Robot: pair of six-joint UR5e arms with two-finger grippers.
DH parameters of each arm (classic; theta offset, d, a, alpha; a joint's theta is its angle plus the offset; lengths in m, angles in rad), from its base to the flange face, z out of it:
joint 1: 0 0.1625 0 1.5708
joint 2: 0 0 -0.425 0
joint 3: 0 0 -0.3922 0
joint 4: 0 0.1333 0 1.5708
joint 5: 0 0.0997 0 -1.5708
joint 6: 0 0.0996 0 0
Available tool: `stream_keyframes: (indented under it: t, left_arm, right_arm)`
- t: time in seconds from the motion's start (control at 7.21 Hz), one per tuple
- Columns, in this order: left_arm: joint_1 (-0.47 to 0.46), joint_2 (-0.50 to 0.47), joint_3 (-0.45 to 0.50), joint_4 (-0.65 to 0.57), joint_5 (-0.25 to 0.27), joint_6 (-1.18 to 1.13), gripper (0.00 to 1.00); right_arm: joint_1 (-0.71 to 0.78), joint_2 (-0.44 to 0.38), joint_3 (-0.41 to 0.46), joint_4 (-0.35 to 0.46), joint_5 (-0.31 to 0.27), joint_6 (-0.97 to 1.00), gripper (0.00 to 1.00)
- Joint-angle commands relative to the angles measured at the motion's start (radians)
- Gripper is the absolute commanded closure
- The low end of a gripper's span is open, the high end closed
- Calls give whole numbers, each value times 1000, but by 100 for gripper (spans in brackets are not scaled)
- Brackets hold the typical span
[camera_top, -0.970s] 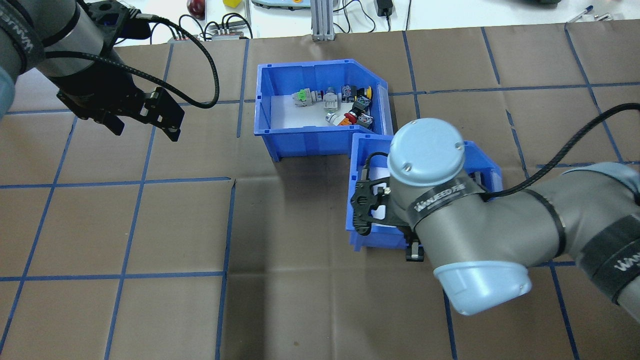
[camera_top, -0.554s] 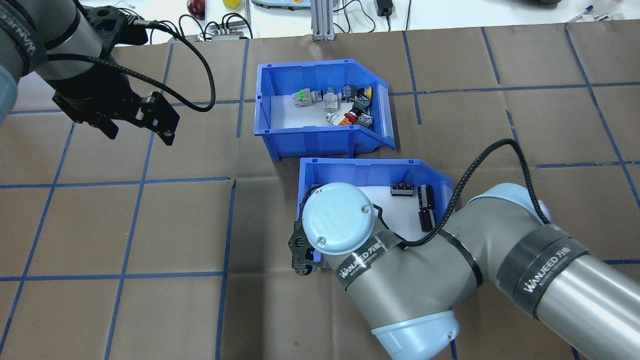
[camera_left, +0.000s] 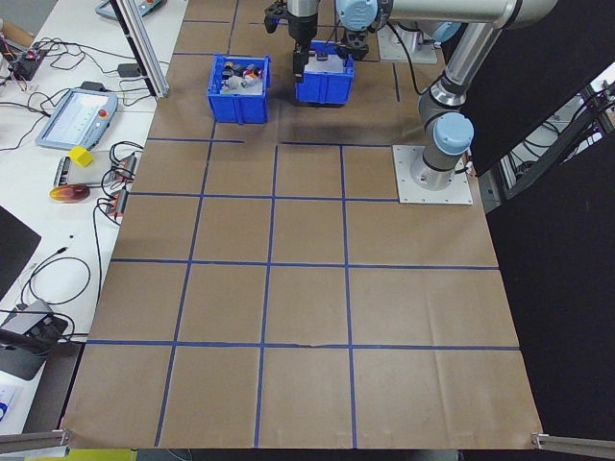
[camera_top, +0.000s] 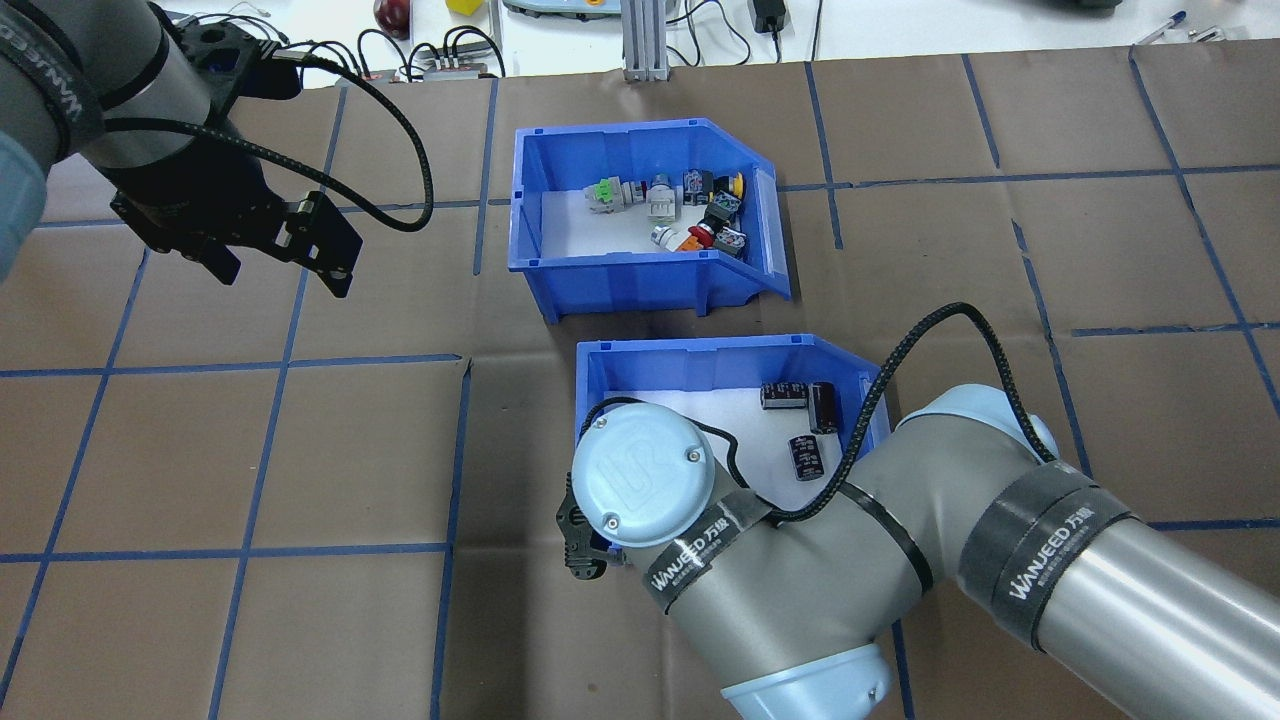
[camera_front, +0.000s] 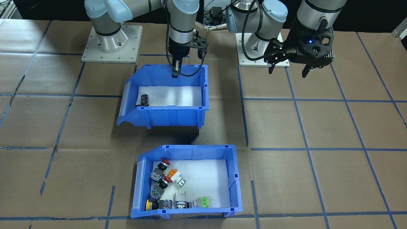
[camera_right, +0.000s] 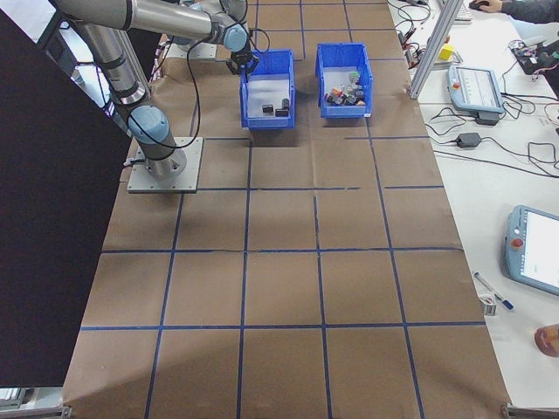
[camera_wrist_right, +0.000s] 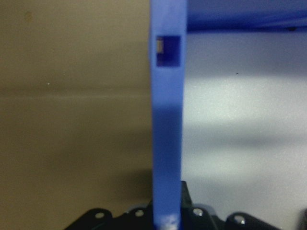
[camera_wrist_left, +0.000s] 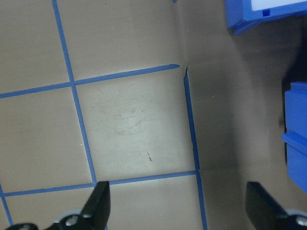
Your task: Place button box in front
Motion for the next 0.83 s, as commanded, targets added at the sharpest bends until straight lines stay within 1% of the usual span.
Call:
stream_keyframes:
  t: [0.0, 0.14, 0.42, 0.69]
  left_arm:
    - [0, 1, -1, 2, 2, 2, 1]
    - [0, 2, 1, 2, 1, 2, 1]
    - [0, 2, 1, 3, 4, 6, 1]
    - [0, 2, 2, 3, 5, 6, 1]
  right_arm:
    - [0, 7, 1, -1, 12, 3, 39]
    - [0, 7, -1, -1, 16, 22, 0]
    - [-1, -10, -11, 4, 10, 29, 0]
    - [-30, -89, -49, 26, 12, 29, 0]
